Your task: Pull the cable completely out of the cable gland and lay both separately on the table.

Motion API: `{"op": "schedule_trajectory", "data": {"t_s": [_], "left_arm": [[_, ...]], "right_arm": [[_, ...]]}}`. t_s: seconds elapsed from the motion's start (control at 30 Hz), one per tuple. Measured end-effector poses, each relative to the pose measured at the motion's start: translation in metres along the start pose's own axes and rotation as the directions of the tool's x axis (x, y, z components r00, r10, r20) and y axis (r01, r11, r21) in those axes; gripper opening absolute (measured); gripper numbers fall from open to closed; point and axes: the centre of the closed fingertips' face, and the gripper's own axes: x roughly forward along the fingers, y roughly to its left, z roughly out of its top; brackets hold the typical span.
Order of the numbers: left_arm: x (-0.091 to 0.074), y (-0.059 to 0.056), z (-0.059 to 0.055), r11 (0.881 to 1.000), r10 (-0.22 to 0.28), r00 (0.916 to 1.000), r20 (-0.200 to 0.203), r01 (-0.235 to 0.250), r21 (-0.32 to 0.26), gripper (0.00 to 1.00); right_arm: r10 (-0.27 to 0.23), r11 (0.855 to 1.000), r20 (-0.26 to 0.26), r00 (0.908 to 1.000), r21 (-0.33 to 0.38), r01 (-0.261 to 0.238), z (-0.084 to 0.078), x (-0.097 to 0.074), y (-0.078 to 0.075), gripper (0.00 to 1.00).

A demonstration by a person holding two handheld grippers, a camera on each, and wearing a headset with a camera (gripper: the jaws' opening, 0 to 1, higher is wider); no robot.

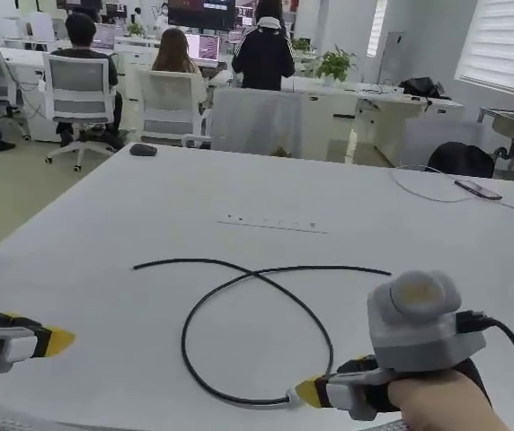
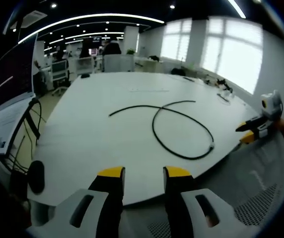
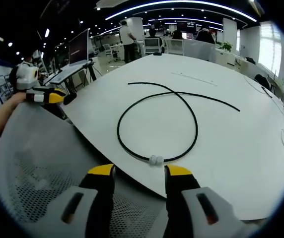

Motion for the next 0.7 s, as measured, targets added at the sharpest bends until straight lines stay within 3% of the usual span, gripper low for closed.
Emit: {"op": "schedule_trajectory", "data": {"t_s": [0.7], "left_arm": [[-0.0008,0.0033,0.0003,1.0,-0.002,0.9999,0.01,0.003,-0.019,0.31]], "right_arm": [[0.009,1.0,0.001,1.0,-0.002,-0.009,0.0012,0.0015,0.0026,0.4]]}}
